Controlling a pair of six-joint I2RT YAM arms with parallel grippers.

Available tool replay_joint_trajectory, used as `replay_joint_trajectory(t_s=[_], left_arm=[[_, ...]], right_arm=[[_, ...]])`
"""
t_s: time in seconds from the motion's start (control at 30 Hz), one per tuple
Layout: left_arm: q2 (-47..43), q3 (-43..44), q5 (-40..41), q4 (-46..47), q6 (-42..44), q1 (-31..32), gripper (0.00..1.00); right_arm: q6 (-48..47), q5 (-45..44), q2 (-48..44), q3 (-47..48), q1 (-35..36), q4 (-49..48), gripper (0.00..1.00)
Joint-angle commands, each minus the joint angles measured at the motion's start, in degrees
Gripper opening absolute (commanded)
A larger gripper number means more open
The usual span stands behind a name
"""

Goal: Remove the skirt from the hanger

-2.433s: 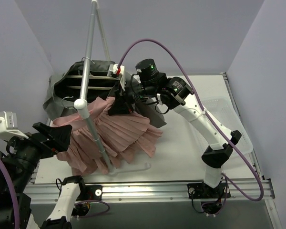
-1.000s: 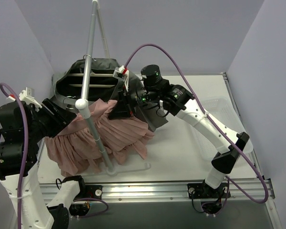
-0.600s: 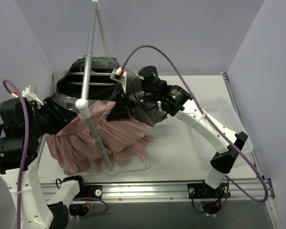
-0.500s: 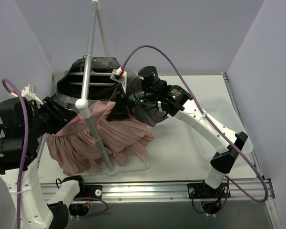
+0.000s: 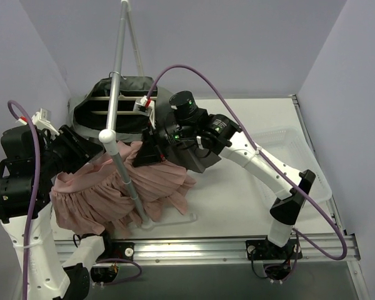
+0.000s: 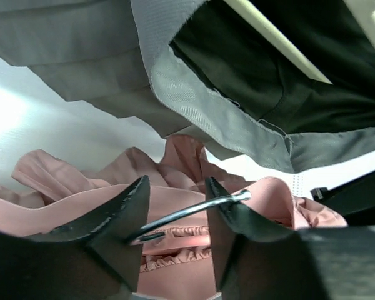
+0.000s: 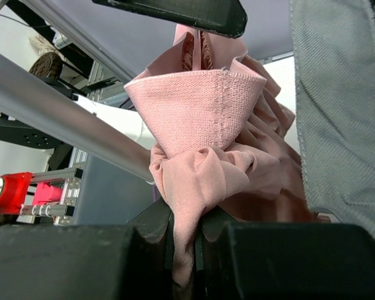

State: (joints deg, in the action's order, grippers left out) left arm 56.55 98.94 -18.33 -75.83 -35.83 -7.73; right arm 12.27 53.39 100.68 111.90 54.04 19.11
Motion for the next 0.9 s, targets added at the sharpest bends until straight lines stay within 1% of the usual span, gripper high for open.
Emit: replay_joint_trajectory(t_s=[0.0,0.03,0.07,0.13,0.17,0.3,0.37,0.43,0.47,0.57,0.77,0.87], left_arm=[[0.58,1.17,-1.01,4.19,0.59,-0.18,0.48],[0.31,0.74,-1.27,4.46,0.42,-0.1,0.42],[0.22,0.3,-1.62,4.64,0.15,0.17,0.39],[-0.13,-0.06,-1.97,4.82,0.06,0.34,0.35],[-0.22,-0.41,-2.24,4.64,0.06,0.34,0.35],[-0.74,-1.02,-2.41,4.38,0.41,0.43,0.36],[-0.74,-1.38,-2.59,4.55,0.59,0.52,0.4],[-0.57,-1.73,-2.85,4.9,1.03,0.78,0.41],[-0.39,-1.55,-2.85,5.17,1.2,0.96,0.43],[-0.04,-0.85,-2.5,5.0,1.9,1.31,0.44],[0.05,-0.59,-1.45,4.55,2.7,1.75,0.26],[-0.04,-0.76,-1.54,4.9,2.79,1.75,0.14]], right_arm=[[0.74,2.6,-1.02,3.59,0.36,-3.73,0.0],[0.65,2.17,-1.1,3.42,0.36,-3.73,0.0],[0.56,1.81,-1.02,3.42,0.36,-3.65,0.0],[0.47,0.85,-0.84,3.5,0.28,-3.47,0.0],[0.38,0.58,-0.75,3.5,0.28,-3.56,0.0],[1.0,0.05,0.04,3.77,0.19,-4.35,0.0],[2.22,0.75,0.21,3.94,0.27,-5.74,0.0],[3.71,0.84,0.48,4.21,0.28,-6.8,0.0],[4.16,0.84,0.57,4.38,0.28,-7.68,0.0],[5.65,0.84,1.27,5.61,0.19,-8.82,0.0],[6.18,-0.65,2.41,7.72,0.19,-8.39,0.0],[6.62,-0.56,2.5,7.81,0.27,-8.65,0.0]])
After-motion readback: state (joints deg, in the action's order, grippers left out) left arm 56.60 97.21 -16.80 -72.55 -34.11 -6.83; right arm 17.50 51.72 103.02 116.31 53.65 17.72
